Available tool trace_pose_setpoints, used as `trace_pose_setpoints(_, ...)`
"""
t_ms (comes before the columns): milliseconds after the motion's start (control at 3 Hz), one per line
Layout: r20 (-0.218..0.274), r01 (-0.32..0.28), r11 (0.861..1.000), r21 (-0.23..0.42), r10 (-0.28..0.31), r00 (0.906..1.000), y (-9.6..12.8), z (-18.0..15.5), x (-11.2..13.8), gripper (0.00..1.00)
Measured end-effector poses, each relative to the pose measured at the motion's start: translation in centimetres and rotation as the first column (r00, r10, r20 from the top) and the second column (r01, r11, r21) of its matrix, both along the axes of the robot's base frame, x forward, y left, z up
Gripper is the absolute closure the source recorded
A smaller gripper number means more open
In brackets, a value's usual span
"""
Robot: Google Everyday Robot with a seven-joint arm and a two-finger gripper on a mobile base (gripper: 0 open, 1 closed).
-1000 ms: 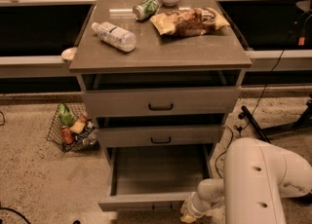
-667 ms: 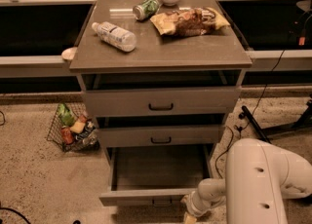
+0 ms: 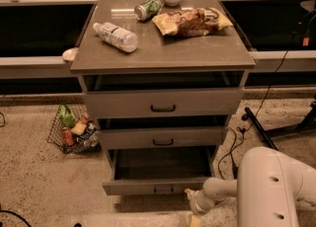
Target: Close bottom drawer
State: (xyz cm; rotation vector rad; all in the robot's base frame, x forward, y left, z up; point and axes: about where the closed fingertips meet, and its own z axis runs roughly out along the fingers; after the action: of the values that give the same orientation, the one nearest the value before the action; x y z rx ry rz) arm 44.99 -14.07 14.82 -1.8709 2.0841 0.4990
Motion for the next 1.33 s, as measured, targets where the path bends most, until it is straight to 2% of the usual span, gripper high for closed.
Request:
trace_pose_setpoints(333,0.0,-0.018,0.999,0.034,0.018,0.9998,-0.1,-0.3,0.7,0.0)
trace_pose_setpoints(667,0.054,-0.051,0.994,0.099,0.046,0.9975,0.0,-0.3,3.4,0.17)
trace_pose_setpoints(1000,0.122,-0.056,0.993,0.101,0.044,0.9916,-0.2,0.0,6.4,0.41)
trace_pose_setpoints(1333,0.197,-0.014,0.995,0.095,-0.005,0.9804,-0.8,0.1,9.4,0.63)
